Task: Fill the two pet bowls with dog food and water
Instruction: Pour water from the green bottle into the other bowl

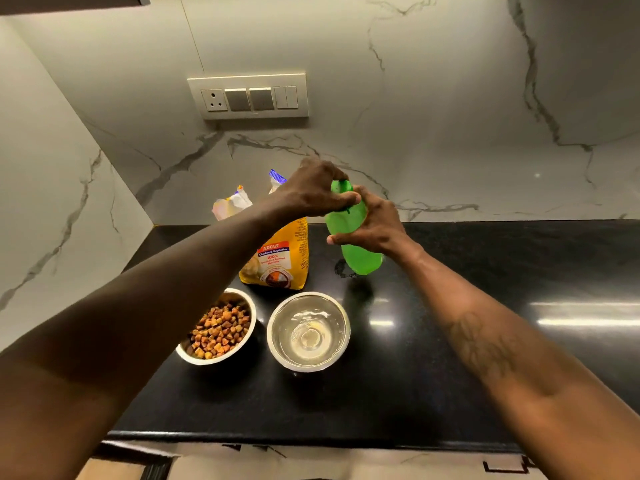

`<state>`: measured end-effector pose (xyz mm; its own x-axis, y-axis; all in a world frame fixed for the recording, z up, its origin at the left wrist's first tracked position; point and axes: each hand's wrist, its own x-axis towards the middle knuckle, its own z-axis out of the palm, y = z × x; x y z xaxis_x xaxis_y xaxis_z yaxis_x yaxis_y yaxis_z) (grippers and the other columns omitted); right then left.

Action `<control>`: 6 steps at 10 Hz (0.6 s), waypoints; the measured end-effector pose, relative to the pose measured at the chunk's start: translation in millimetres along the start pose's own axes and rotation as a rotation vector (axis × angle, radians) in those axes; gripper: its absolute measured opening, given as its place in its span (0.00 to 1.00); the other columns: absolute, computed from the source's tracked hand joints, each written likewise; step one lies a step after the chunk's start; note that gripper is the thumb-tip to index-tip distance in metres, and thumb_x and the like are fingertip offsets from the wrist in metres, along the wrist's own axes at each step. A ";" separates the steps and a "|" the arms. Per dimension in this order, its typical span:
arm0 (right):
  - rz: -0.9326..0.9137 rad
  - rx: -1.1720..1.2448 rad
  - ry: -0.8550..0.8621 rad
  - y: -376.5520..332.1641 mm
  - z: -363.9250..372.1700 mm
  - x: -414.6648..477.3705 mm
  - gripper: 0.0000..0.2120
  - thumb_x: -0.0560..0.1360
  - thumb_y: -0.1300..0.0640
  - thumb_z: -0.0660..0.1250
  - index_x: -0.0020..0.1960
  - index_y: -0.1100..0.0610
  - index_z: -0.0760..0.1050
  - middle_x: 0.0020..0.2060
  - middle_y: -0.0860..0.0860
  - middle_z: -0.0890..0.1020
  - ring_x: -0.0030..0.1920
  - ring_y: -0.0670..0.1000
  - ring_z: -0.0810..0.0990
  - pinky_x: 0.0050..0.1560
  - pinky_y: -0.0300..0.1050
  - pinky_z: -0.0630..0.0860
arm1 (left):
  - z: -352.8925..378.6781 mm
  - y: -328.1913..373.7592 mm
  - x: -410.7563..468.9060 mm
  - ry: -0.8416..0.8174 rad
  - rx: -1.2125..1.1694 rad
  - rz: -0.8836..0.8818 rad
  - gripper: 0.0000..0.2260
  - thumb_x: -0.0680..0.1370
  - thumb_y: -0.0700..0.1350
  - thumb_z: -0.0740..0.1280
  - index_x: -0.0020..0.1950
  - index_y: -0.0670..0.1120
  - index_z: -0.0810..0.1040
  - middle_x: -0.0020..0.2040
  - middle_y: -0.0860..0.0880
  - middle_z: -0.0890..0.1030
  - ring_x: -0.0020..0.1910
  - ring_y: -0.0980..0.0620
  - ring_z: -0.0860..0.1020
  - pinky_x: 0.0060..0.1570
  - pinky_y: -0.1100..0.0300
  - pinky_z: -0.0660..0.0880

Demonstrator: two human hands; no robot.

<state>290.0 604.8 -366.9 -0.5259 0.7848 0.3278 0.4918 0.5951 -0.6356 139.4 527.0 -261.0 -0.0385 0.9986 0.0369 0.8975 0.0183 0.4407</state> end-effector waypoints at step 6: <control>0.084 0.057 -0.102 51.6 40.1 41.5 0.51 0.52 0.28 0.81 0.68 0.50 0.73 0.55 0.51 0.85 0.55 0.53 0.83 0.55 0.51 0.82 | 36.8 -55.4 -0.6 -0.056 0.008 -0.031 0.29 0.74 0.49 0.79 0.71 0.40 0.78 0.63 0.37 0.83 0.54 0.46 0.85 0.52 0.60 0.80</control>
<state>265.7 661.1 -414.1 -0.5540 0.8079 0.2012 0.4983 0.5153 -0.6972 105.9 527.3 -318.5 -0.0417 0.9988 -0.0274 0.8998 0.0495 0.4334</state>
